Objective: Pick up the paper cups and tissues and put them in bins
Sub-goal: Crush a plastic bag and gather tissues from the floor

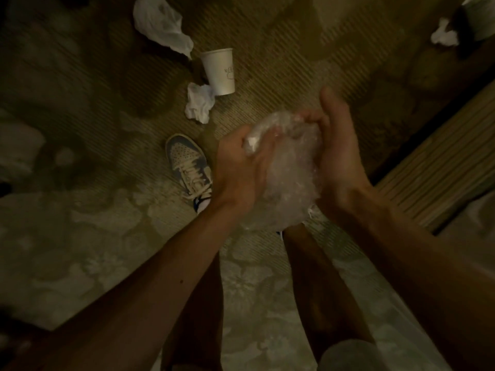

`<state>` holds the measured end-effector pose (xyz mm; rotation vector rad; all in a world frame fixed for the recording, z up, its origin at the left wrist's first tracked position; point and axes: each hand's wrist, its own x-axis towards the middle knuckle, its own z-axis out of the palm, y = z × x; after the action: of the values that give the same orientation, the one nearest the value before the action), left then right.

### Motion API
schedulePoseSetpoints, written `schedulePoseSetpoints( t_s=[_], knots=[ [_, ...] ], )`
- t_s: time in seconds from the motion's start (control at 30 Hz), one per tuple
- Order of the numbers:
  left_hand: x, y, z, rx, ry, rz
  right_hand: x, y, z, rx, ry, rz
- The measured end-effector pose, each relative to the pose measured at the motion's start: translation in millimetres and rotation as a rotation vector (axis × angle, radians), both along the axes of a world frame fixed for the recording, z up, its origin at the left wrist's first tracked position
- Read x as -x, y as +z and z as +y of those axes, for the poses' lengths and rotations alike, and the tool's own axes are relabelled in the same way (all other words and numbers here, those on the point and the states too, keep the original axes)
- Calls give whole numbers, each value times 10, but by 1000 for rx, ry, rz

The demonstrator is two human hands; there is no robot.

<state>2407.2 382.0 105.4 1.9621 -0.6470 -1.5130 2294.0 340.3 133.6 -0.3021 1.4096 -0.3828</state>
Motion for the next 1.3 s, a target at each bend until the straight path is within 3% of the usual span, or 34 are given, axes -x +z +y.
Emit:
schedulePoseSetpoints(
  t_s=[0.1, 0.2, 0.27, 0.33, 0.5, 0.7, 0.77, 0.93, 1.03, 1.17, 1.3],
  knots=[
    [64, 88, 12, -9, 141, 28, -97, -12, 254, 96, 94, 151],
    [134, 138, 67, -138, 86, 205, -274, -1, 485, 170, 173, 173],
    [148, 217, 86, -341, 203, 351, -350, -30, 502, 114, 32, 143],
    [125, 269, 97, -433, 290, 356, -413, -17, 427, 62, -72, 141],
    [75, 408, 207, -156, 226, -14, -538, -8, 346, 57, -58, 239],
    [60, 462, 327, -259, 407, 335, -669, -25, 258, -9, 45, 200],
    [17, 437, 257, -265, 404, 257, -759, -52, 280, 56, 174, 270],
    [-264, 340, 18, -292, 785, 190, -1006, -103, 297, 184, 315, 289],
    [-456, 297, -108, -194, 689, 53, -1144, -35, 237, 150, 247, 270],
    [-596, 235, -191, -72, 535, 40, -1308, 85, 0, -144, -41, -51],
    [-703, 190, -194, 40, 261, -63, -1404, 72, -199, -240, -60, -200]
  ],
)
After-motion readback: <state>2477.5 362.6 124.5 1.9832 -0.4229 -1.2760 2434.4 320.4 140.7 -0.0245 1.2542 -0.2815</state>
